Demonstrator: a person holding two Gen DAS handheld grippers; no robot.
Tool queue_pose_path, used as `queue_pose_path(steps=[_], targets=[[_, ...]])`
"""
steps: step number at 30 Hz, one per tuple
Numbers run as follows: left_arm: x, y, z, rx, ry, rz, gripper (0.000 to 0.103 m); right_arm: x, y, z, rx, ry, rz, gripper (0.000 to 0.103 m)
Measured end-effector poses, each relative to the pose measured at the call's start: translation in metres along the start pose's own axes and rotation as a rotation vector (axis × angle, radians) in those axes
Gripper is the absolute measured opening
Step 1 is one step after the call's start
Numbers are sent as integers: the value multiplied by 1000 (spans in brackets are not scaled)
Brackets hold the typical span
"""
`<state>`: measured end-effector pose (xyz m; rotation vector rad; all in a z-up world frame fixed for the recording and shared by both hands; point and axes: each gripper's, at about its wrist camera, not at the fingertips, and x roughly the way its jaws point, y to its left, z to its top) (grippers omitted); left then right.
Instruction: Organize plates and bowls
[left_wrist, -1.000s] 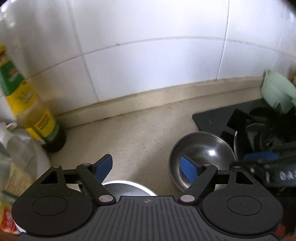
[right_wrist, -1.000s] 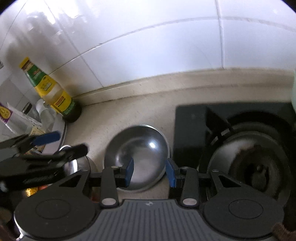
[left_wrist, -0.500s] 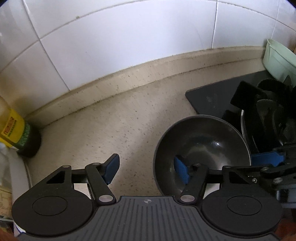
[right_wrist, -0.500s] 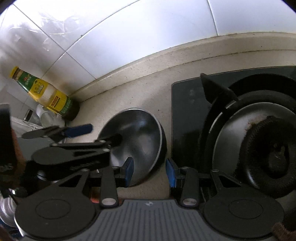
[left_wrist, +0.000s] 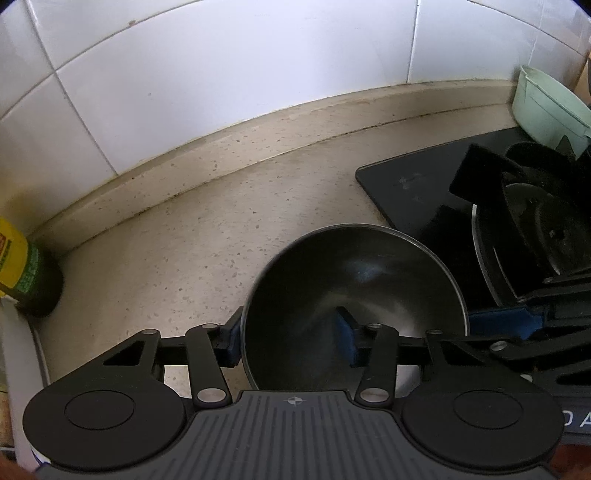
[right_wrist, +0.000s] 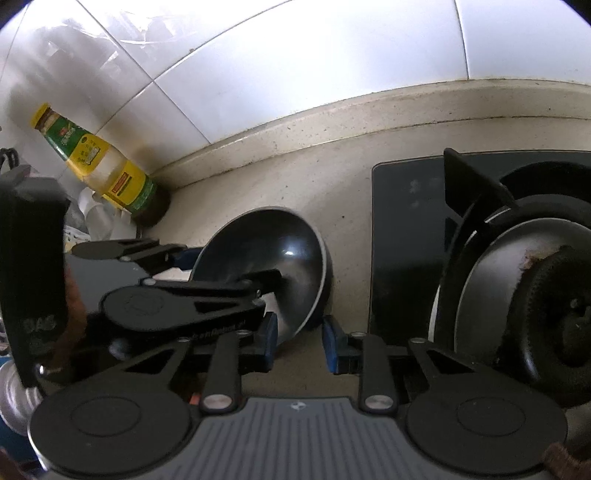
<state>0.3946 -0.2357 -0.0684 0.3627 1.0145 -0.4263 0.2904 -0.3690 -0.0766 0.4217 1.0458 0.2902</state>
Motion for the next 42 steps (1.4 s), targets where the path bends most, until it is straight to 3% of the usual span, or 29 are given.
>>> queue_pose_path(steps=[9,12,13,18,20,22,32,42], targets=[[-1,5,-3,-16,1,4,61,6,-3,1,47,22,24,26],[2,7,-3,-12,6,22,78,7,-4,1,57,25,19,27],[2,8,-3,-15,4,24,78,8,-4,1,65,31,19,28],[1,10,-4,-21,0,16,71,13,-9,0,112,36,42,28],[0,10,-4,-24,2,-1,65,16,-15,0,151,41,63,29],[-1,8,-3,-23,5,-16,52,17,-16,-1,155,33,75,29],[-25,0,4,-21,-54,-23,55,-6,-21,10,190,-26,89,26],[-75,10,5,-49,-153,8,58,-45,9,28,113,-111,96,26]])
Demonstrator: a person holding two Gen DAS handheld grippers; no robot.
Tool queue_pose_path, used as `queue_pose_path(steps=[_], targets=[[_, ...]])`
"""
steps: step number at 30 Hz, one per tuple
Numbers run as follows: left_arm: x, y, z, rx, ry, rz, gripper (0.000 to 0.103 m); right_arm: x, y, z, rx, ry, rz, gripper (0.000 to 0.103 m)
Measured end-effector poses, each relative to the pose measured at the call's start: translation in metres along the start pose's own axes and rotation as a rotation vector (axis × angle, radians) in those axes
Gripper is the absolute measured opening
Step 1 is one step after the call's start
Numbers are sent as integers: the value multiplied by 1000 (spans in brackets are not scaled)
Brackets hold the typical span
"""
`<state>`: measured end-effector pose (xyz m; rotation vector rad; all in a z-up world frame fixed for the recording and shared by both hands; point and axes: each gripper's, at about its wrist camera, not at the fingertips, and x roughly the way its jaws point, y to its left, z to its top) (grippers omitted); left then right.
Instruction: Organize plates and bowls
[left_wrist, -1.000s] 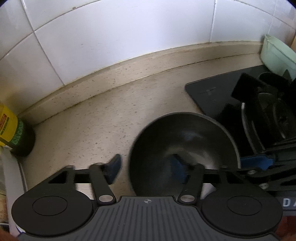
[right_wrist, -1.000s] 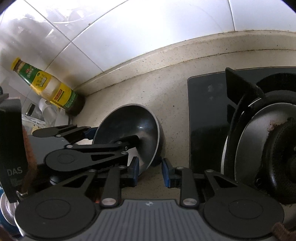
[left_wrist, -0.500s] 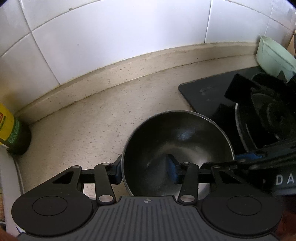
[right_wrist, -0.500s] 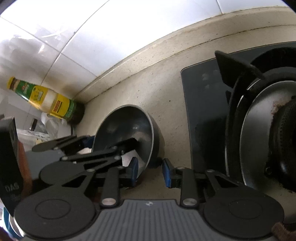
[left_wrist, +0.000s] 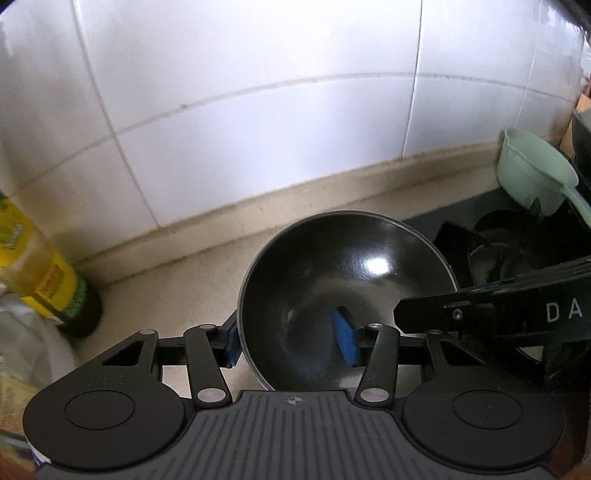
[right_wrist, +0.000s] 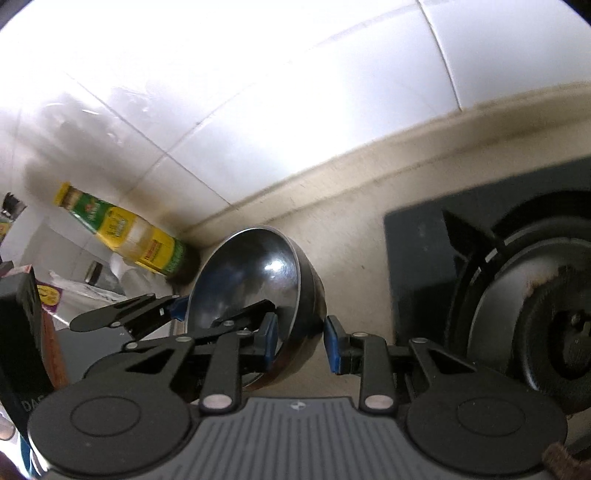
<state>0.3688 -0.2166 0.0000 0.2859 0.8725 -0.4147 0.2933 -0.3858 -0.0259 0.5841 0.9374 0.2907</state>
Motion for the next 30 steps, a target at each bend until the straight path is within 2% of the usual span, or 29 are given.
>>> queue_pose_path(steps=[9,18,24,30], targets=[[-51,25,-20,-45,-55,81,61,-14,49,-9,-103,7,57,26],[-87,49,-52,-99,-51,148,63,-6,91,-30,-184,68,118,26],[-88,58,-71,-128,-20,159,63,7,109,-45,-215,117,137,26],[-80,63,-82,-144,11,147,63,22,112,-53,-214,155,119,26]])
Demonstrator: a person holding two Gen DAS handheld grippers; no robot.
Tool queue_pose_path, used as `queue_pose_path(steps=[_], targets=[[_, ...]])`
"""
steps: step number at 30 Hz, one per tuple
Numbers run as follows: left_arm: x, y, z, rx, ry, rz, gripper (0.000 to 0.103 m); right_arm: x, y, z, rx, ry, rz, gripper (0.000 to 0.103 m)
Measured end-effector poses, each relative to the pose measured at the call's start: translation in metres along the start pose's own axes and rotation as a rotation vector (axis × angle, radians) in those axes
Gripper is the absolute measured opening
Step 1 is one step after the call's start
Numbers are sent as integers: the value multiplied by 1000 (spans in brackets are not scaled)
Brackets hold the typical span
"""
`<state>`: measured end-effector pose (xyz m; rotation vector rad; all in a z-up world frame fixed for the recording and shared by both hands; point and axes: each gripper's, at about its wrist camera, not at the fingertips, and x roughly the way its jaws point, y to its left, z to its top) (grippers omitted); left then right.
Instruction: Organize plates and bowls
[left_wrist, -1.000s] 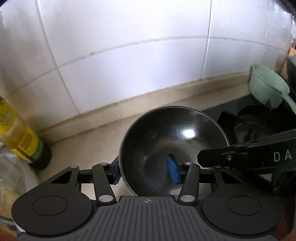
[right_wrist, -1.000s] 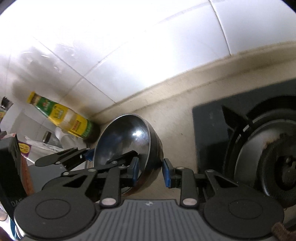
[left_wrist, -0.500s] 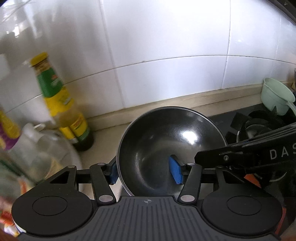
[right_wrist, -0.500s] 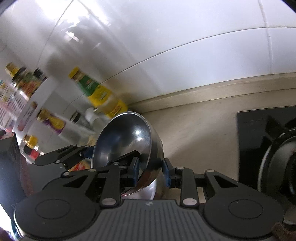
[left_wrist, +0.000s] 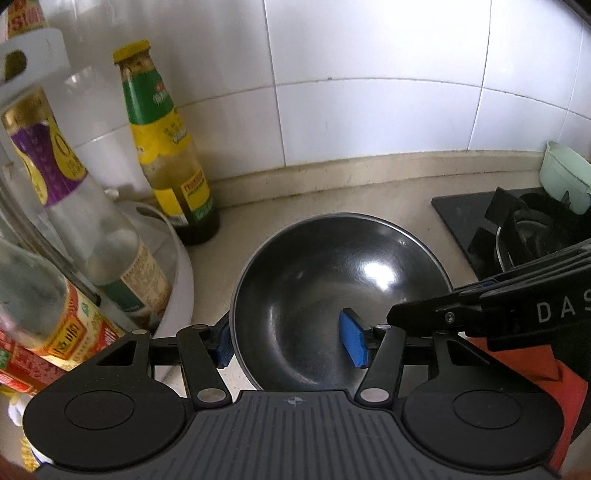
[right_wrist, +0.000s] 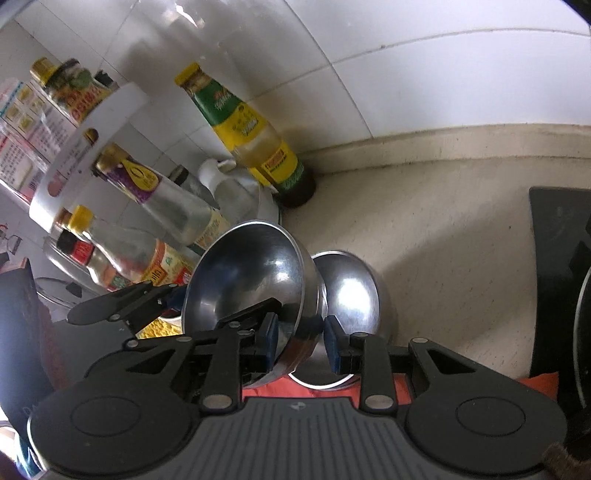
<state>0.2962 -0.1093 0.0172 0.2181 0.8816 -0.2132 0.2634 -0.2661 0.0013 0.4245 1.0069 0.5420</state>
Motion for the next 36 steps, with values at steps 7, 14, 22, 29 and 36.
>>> queue_pose_path(steps=[7,14,22,29,36], targets=[[10,-2,-4,13,21,-26,63,5,-5,-3,7,13,-32,26],[19,-1,-7,24,40,-37,63,11,-5,-5,-29,20,-85,26],[27,2,-8,19,63,-53,60,17,-2,-2,-61,22,-111,26],[33,5,-9,15,67,-55,61,16,-2,1,-91,-4,-155,27],[37,9,-11,9,75,-38,62,15,-4,1,-89,-5,-156,27]])
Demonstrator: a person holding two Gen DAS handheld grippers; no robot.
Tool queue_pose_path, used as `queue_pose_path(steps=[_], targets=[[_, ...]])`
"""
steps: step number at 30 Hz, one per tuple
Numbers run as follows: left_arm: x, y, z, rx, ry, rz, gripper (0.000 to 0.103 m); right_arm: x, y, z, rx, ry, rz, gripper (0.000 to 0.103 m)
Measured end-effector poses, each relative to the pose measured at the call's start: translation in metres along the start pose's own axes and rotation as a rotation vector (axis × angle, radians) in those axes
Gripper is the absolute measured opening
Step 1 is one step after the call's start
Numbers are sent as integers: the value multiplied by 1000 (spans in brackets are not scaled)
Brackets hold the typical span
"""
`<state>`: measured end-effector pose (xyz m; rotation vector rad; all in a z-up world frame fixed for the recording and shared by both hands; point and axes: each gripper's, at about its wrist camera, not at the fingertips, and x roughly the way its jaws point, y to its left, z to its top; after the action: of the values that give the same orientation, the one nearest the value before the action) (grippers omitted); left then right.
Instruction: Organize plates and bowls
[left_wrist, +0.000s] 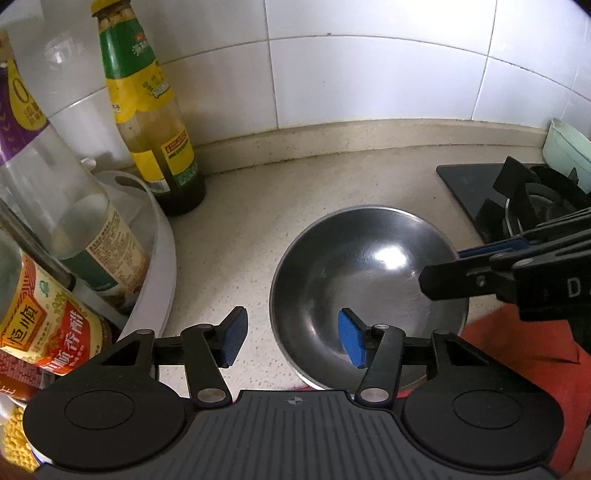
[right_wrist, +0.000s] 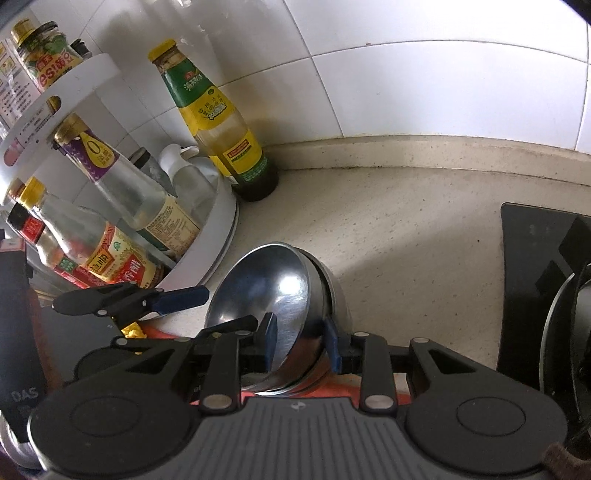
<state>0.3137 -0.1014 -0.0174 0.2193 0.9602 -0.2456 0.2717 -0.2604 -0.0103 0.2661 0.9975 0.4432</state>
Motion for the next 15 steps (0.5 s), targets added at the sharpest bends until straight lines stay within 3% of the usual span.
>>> queue_pose_path(steps=[15], targets=[[-17,9,-8,0,-36,9,70,-2,-6,4,18,2,32,28]])
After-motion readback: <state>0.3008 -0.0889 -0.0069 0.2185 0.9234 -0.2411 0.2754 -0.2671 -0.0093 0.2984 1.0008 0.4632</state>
